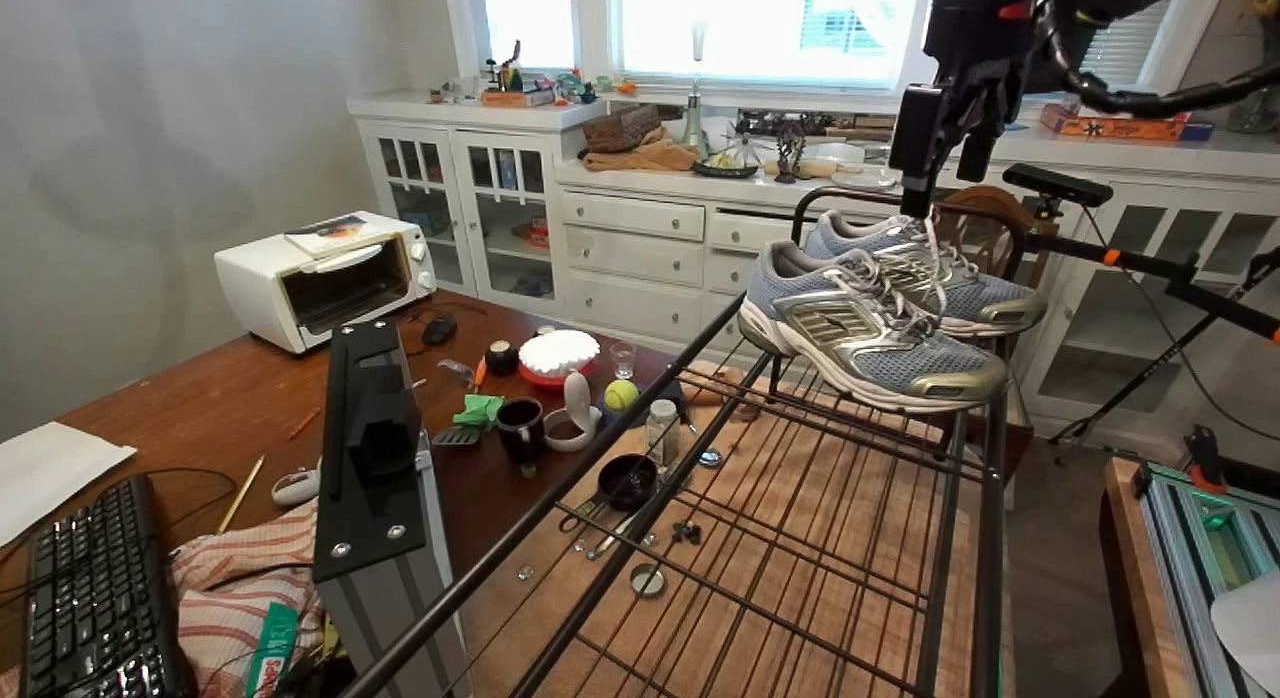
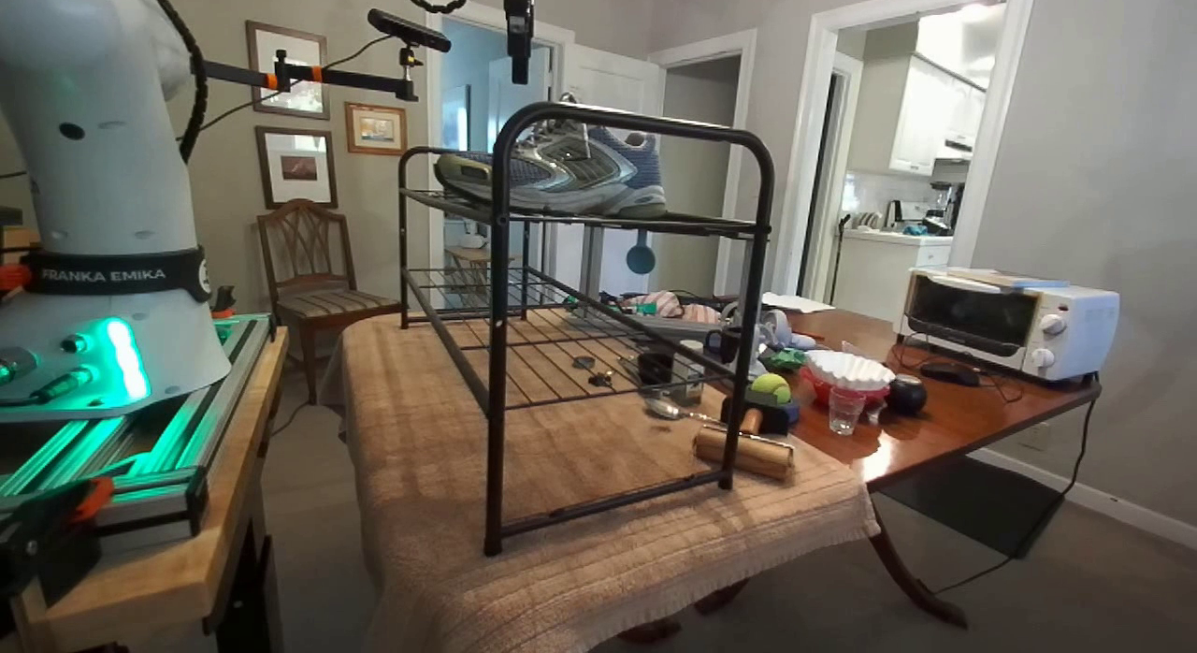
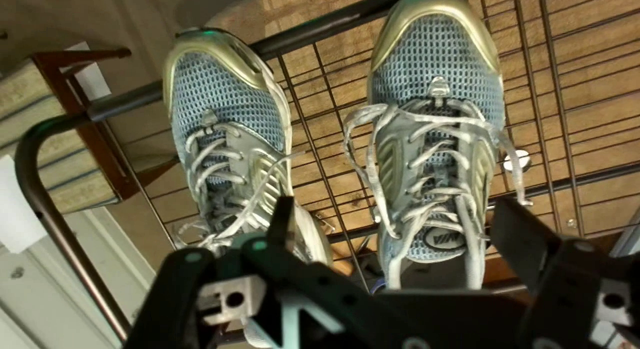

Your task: Turn the shoe on the left 90 degrees to the right

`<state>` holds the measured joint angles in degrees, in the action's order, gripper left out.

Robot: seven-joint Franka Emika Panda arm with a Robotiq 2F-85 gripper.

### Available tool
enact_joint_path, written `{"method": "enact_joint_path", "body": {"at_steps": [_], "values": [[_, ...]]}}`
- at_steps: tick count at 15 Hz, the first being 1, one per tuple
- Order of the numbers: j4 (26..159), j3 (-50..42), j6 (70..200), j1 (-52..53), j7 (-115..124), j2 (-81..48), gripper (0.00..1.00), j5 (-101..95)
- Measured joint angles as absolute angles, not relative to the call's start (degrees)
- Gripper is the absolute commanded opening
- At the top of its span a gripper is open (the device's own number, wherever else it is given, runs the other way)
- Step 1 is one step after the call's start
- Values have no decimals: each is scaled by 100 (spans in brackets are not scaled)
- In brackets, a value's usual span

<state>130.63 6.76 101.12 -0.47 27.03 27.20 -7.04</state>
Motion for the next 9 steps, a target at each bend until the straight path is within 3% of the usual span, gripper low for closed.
{"method": "enact_joint_path", "body": {"at_steps": [9], "values": [[13383, 742, 10434, -242, 2856, 3231, 100, -832]]}}
